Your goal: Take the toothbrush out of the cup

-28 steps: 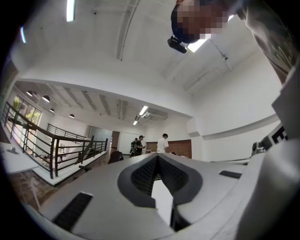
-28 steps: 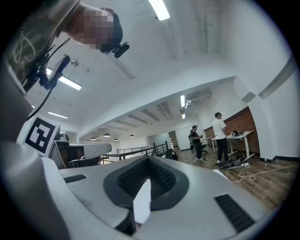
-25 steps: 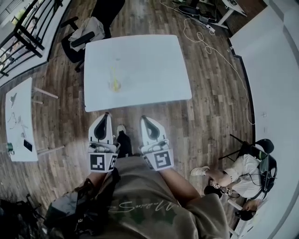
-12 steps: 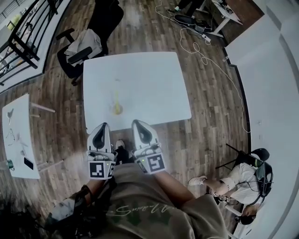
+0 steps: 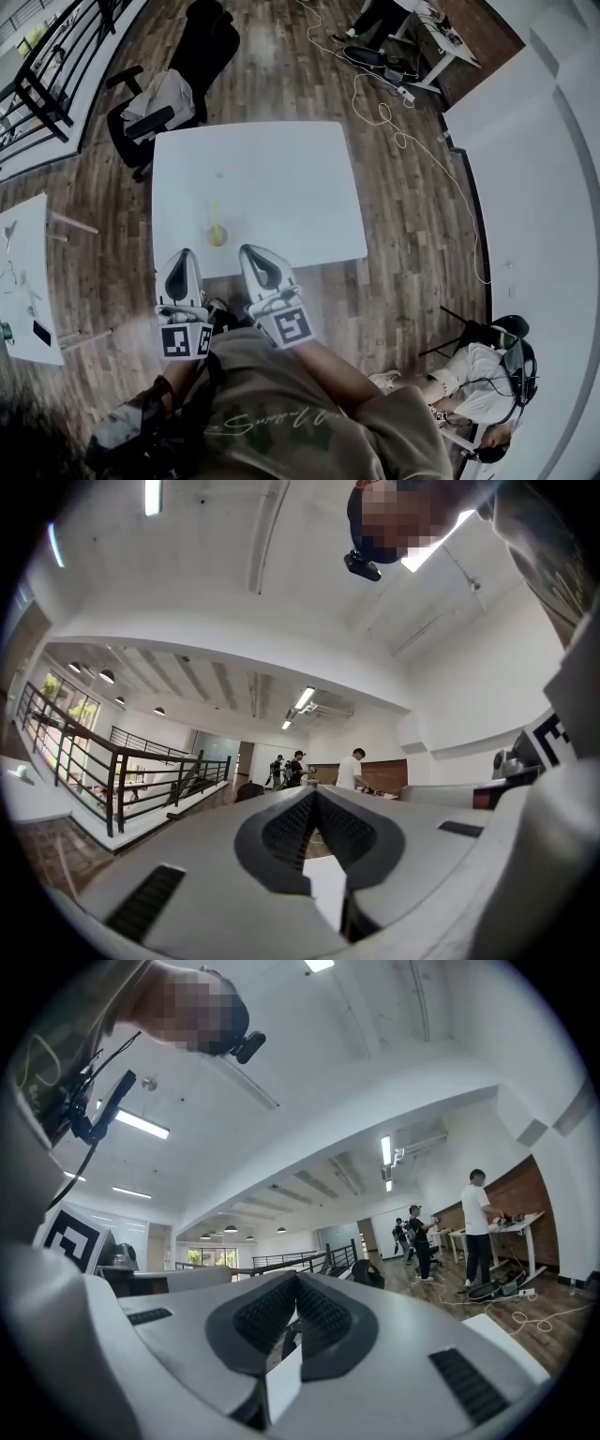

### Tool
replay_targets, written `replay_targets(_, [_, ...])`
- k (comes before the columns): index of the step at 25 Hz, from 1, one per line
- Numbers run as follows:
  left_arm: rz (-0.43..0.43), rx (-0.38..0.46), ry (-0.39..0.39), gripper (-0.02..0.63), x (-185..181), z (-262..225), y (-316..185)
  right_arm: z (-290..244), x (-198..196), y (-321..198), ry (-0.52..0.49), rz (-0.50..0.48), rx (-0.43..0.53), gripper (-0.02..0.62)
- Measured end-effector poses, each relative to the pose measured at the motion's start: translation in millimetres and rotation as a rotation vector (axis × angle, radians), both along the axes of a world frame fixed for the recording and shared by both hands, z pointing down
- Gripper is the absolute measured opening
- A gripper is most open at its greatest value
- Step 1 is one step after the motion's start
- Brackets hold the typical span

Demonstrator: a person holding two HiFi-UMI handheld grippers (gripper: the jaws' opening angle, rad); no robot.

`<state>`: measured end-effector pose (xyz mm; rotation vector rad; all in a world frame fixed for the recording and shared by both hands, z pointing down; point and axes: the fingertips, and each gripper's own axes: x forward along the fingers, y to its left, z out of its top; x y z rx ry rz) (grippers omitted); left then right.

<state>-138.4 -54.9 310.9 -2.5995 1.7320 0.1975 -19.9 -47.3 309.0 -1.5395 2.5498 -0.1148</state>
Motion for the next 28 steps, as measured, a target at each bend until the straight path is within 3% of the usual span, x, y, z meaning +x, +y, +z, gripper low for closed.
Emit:
replay_targets(3, [-0.003, 0.019, -0.006, 0.011, -4, 6, -5, 13, 0, -3, 0.025, 0.015, 0.034, 0.011])
replay_targets(20, [-0.041, 0.009, -0.014, 0.011, -36, 125, -59, 153, -33, -61, 0.023, -0.032, -0.065, 0.016])
replay_targets(28, [-0.026, -0.027, -0.030, 0.011, -30, 155, -88, 199, -43, -83, 0.034, -0.062, -0.148, 0.071])
